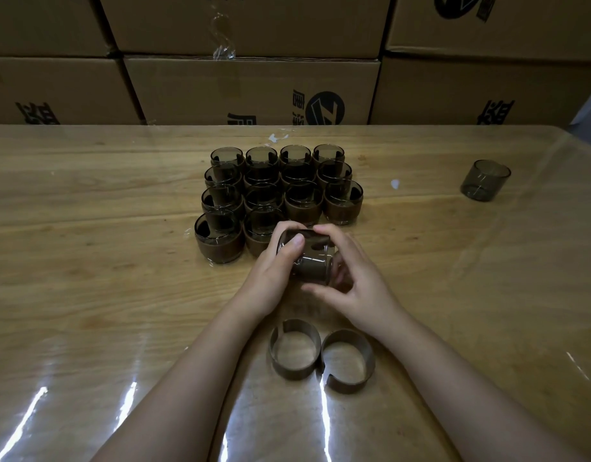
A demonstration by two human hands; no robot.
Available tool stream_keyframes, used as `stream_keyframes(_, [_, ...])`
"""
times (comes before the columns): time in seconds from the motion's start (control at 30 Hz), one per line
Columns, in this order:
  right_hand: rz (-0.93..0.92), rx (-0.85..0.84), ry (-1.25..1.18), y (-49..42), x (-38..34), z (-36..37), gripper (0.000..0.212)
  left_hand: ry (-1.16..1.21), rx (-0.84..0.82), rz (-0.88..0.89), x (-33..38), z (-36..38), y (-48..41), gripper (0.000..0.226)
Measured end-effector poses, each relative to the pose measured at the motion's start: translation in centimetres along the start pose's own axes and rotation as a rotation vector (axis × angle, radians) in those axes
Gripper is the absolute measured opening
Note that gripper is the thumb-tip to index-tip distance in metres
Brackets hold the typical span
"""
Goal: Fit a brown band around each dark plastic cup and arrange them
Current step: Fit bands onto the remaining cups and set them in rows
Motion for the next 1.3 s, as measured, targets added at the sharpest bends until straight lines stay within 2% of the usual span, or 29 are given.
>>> stream_keyframes(0.27, [-0.086,0.023,0.171,-0.1,-0.1,-0.2,0.067,0.034,-0.021,-0.041,0.5,0.1,0.2,0.037])
stream_keyframes(0.37, [-0.159,0.064,0.305,0.1,-0.2,0.0,0.07,0.058,-0.032,-0.066,0.6,0.1,0.3,0.05])
stream_keyframes(0.43, [-0.161,0.081,0.292,0.1,-0.2,0.0,0.071,0.06,-0.033,-0.092,0.5,0.3,0.2,0.053])
stream_keyframes(0.57, [-0.122,0.106,0.171,0.1,0.0,-0.2,0.058,0.024,0.014,-0.124,0.2,0.6,-0.1,0.053])
stream_keyframes(0.8, [-0.005,0.076,0.136,0.1,0.6,-0.2,0.077,-0.066,0.063,-0.107,-0.4,0.6,-0.2,0.053])
stream_keyframes(0.97, [0.067,0.03,0.127,0.2,0.6,0.0,0.076,-0.069,0.061,-0.091,-0.3,0.5,-0.3,0.052])
stream_keyframes(1.07, [0.182,-0.015,0.059,0.1,0.9,0.0,0.069,-0.124,0.02,-0.093,-0.2,0.7,-0.1,0.05])
stream_keyframes(1.2, [0.282,-0.046,0.095,0.1,1.3,-0.2,0.076,-0.213,-0.007,-0.096,-0.2,1.0,0.1,0.058])
stream_keyframes(1.3, [0.314,-0.015,0.089,0.0,1.0,-0.5,0.073,-0.29,-0.021,-0.087,-0.2,1.1,0.2,0.069])
Point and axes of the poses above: each hand's wrist, its own y-axis away from the middle knuckle, its own z-axis out of the palm, x = y × z, the point moved 1 cm from there along -y, towards the middle knuckle, and after that the axes turned 13 degrees about -x, right-handed, at the moved point
